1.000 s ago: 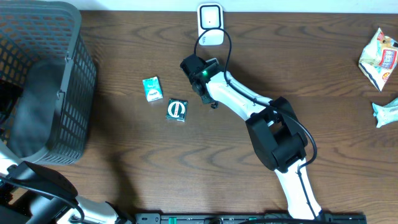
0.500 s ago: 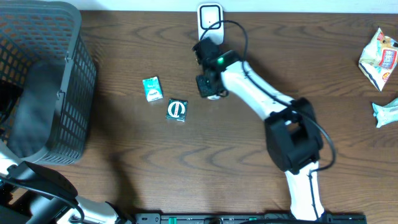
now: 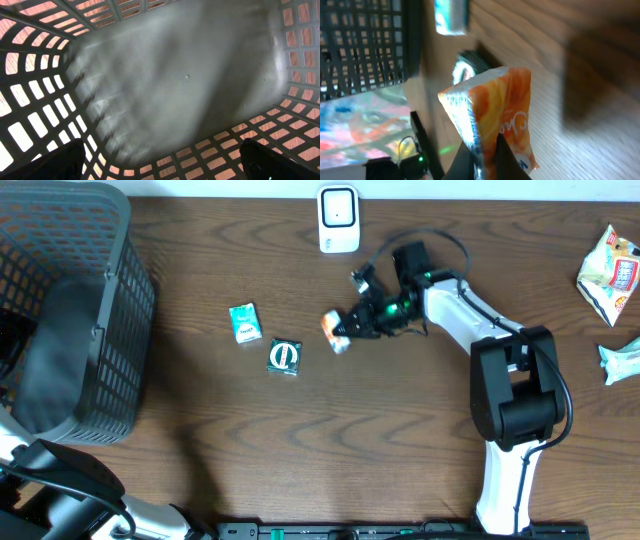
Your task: Scan the item barcode
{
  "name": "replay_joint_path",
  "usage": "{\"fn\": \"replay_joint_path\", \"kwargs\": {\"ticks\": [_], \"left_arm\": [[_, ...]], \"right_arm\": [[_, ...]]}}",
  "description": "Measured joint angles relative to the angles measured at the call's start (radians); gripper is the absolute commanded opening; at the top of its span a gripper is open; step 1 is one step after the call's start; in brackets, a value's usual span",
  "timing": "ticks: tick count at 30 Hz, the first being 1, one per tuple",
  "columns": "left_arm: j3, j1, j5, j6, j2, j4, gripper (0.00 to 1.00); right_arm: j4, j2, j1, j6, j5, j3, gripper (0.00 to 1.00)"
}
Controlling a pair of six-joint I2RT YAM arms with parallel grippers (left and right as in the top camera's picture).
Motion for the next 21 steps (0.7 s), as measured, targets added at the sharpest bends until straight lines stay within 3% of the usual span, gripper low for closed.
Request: {"fn": "replay_joint_path", "kwargs": {"ticks": [3, 10, 21], "left_arm": [[0.000, 0.000, 0.000, 0.000, 0.000, 0.000, 0.98], [0.000, 0.000, 0.000, 0.000, 0.000, 0.000, 0.98], [0.000, 0.000, 0.000, 0.000, 0.000, 0.000, 0.98]], "right_arm": [[0.016, 0.000, -0.041, 0.034, 0.005, -0.080, 0.08], [-0.077, 0.000, -0.158, 0.052, 0.173, -0.094, 0.28], [-0.370, 0.000, -0.211, 0.056, 0.479, 0.144, 0.27]]}}
